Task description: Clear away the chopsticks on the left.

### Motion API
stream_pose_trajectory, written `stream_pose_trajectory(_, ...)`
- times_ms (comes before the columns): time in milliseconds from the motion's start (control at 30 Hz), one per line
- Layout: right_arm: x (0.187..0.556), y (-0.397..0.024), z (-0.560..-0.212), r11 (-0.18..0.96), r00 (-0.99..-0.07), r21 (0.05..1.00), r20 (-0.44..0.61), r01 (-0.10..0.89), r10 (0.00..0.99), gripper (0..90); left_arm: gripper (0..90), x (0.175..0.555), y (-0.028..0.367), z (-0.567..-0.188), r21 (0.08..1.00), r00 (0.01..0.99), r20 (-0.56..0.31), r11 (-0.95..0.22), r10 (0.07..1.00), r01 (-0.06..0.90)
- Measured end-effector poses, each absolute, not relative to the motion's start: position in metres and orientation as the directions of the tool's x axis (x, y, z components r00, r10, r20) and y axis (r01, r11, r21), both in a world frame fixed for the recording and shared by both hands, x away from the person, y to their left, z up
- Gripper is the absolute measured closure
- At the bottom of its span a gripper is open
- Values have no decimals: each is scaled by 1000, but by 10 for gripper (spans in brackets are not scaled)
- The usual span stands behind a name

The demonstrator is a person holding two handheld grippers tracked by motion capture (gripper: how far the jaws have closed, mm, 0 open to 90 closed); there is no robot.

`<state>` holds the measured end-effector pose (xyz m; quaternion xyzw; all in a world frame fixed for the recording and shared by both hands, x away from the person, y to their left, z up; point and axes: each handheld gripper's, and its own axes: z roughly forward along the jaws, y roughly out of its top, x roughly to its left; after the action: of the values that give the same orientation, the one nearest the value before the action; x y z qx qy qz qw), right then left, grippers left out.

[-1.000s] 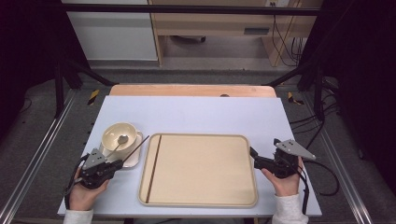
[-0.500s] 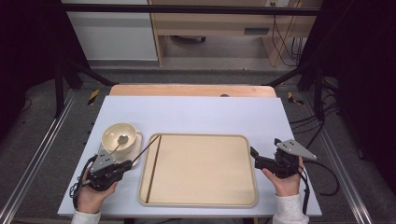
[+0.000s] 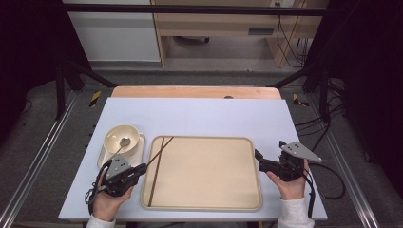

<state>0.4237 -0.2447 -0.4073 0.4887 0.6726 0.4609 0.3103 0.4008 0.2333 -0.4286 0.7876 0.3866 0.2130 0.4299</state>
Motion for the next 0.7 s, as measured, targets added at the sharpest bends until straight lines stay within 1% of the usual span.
stream_pose_trajectory(233,424,-244,-408,100,-333,921,34,376,942,70,851,398,219,-428,857,597,13,-316,802,407)
stream_pose_trajectory(367,425,-244,-409,102,-330,920,30,378,944,70,851,398,213,-428,863,572,-4,-286,820,416)
stream_pose_trajectory(500,426,-243,-412,104,-328,916,31,386,944,69,851,400,204,-427,866,538,-39,-240,842,438)
stream_pose_trajectory(700,426,-244,-412,104,-329,917,32,386,944,69,851,403,196,-422,875,524,-48,-217,850,432)
